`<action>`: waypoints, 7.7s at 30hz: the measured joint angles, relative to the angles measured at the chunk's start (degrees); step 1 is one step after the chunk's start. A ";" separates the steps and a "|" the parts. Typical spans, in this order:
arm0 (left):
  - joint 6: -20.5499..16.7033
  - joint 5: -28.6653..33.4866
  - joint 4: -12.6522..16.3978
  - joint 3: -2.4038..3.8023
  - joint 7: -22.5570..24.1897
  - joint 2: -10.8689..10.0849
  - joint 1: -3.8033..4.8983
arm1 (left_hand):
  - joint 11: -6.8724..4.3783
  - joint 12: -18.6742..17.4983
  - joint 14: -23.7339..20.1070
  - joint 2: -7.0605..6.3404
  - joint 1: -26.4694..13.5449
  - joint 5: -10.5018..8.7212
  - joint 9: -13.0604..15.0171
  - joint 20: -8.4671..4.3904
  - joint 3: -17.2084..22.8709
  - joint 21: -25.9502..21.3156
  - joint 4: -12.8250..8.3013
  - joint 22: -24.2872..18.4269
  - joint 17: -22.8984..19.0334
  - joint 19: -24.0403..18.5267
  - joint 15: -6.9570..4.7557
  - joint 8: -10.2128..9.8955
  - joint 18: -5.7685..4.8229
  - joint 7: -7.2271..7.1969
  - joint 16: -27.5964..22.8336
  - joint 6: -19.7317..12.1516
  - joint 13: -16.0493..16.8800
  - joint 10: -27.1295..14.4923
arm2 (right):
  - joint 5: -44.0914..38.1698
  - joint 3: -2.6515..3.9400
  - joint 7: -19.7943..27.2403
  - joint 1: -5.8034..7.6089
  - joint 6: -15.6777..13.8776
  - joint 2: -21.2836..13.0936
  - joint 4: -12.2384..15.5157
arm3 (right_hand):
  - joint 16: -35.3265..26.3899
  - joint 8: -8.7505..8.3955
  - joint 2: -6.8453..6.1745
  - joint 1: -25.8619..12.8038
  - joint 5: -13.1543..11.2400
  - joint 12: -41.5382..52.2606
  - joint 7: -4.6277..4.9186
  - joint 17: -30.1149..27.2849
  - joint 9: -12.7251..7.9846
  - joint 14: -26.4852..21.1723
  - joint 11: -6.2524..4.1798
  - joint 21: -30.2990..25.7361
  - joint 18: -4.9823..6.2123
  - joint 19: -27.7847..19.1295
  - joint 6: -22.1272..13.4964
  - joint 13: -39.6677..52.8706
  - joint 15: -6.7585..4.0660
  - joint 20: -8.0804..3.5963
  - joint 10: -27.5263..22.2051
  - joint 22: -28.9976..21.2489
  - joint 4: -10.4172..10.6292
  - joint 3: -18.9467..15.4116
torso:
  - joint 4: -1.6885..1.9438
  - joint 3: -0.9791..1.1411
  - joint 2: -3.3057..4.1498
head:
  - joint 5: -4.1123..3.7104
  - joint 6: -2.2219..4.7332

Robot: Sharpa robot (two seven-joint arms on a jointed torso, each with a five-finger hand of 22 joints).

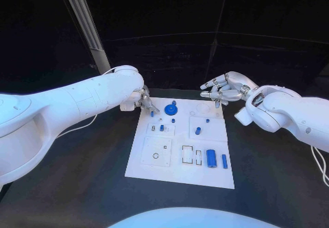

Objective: Assemble the parts on the task board

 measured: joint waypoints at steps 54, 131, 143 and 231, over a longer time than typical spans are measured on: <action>-9.29 0.09 15.79 0.00 4.14 -9.79 0.16 | -1.53 -0.04 0.00 -0.80 7.76 -0.50 3.86 -0.61 28.52 0.00 -7.44 1.53 0.00 0.20 -0.84 6.72 0.01 -1.31 0.00 -0.76 -0.10 1.56 | -0.25 0.00 -0.35 0.00 1.02 0.10 -0.69 | -0.24 0.21 0.00 0.00 0.00 0.00 0.00 0.06 0.00 0.00 0.00 0.00 0.00 0.00 0.00 -0.05 0.00 0.00 0.00 -0.12 0.00 0.00 | 0.47 0.06 -0.21 | -0.34 -0.46; -14.98 -2.76 27.01 -4.21 8.18 -15.76 -2.27 | -1.71 0.17 0.00 -3.63 6.92 -0.26 4.62 -0.74 32.93 0.21 -8.50 1.85 0.00 0.33 -0.83 7.90 0.00 -1.19 0.00 -0.82 -0.66 2.56 | -0.31 -0.02 -0.33 -0.02 1.40 0.49 -1.54 | -0.50 0.21 0.00 0.00 0.00 0.00 0.00 0.04 -0.01 0.00 0.21 -0.22 0.00 0.00 0.00 -0.11 0.00 0.00 -0.21 -0.23 0.15 -0.15 | 0.84 0.10 -0.40 | -0.37 -1.09; -14.40 -2.91 25.72 -4.22 7.76 -14.43 -2.27 | -2.14 0.25 0.00 -6.45 3.85 -0.28 4.97 -0.74 36.04 0.50 -10.61 1.85 0.00 0.33 -1.25 8.93 0.00 -2.01 0.00 0.69 0.08 3.59 | -0.31 -0.02 -0.32 -0.02 1.42 0.50 -1.50 | -0.50 0.21 0.00 0.00 0.00 0.00 0.00 0.04 -0.01 0.00 0.21 -0.22 0.00 0.00 0.00 -0.11 0.00 0.00 -0.21 -0.22 0.29 -0.29 | 0.78 0.13 -0.35 | -0.42 -1.48; -29.73 -20.38 15.70 -4.29 34.59 -5.10 -3.35 | 4.93 -34.20 -0.81 -6.93 19.74 -0.04 -21.87 3.53 15.99 -24.40 -13.31 -21.59 -8.02 -7.01 3.69 -14.66 4.84 3.41 -12.32 2.72 -44.71 -21.27 | -0.32 -0.02 -0.45 -0.01 1.34 0.85 -1.85 | -1.84 0.45 0.99 -0.52 0.00 0.50 0.01 -0.42 0.03 -0.20 0.20 -1.29 -0.01 0.20 -0.40 -0.31 0.21 0.20 -1.03 -0.76 1.03 -1.34 | 0.73 0.09 -0.36 | -1.97 -0.65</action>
